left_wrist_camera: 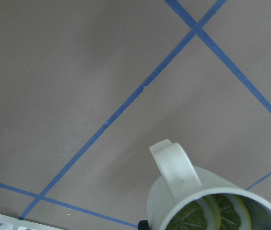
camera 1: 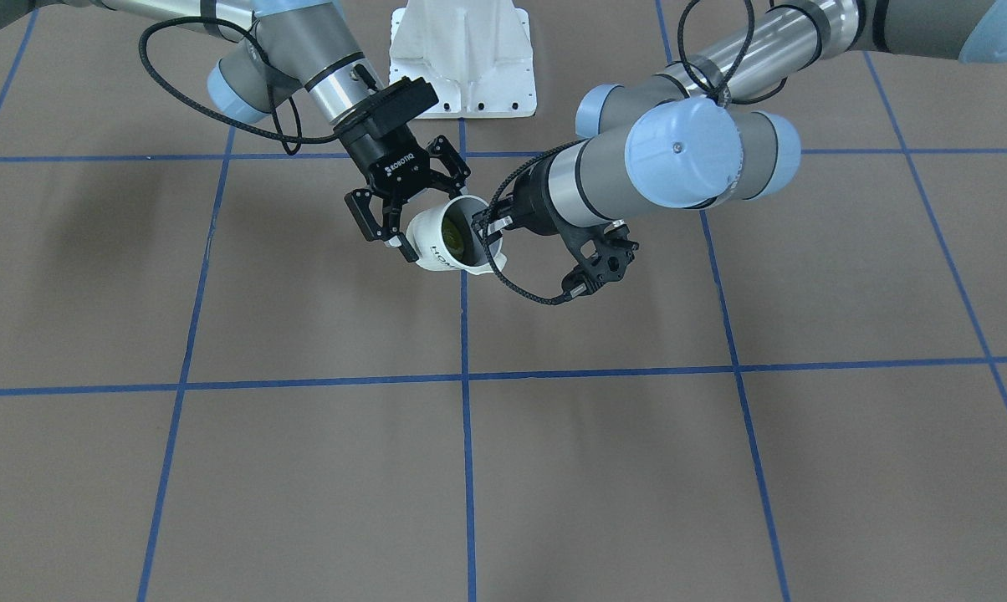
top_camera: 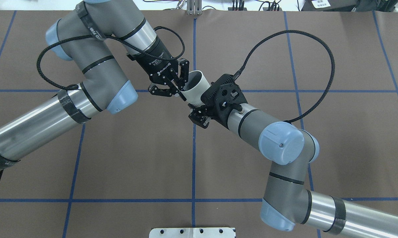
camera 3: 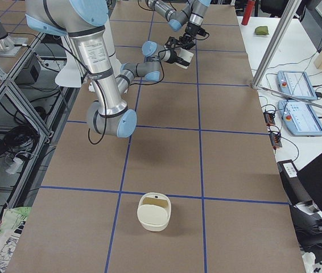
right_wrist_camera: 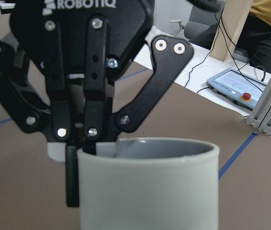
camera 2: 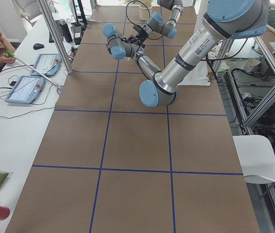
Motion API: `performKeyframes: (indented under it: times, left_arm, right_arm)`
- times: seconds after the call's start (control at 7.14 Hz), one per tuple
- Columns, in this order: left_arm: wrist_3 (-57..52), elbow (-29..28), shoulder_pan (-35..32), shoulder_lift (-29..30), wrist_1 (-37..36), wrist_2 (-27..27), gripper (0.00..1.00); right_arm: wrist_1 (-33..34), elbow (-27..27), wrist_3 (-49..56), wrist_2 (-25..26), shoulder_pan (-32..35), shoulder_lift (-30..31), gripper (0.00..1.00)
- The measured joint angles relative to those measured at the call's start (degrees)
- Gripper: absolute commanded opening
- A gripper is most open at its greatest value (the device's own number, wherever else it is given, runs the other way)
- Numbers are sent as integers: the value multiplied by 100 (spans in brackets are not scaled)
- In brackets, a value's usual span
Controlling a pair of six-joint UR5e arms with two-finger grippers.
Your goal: Left arm hands cup to right arm to dump lemon
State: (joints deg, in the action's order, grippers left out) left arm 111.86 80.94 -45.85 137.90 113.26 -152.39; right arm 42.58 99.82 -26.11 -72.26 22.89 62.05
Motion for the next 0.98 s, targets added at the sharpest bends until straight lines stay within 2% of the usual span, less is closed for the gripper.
performKeyframes:
  times: [0.42,0.56,0.7,0.98]
  left_arm:
    - [-4,9,15,22,3,-6,0]
    - [-6,9,19,25,4,-4,46]
    - [-20,3,25,24,37,-8,99]
    - [-80,-15,48,-20,437,56,100]
  right_arm:
    - [-28,-58,6,1,1,1,98]
    - [-27,-61,1,1,1,-2,37]
    - [-11,-61,-27,3,10,-21,0]
    - [219,-19,-151,-20,14,-60,0]
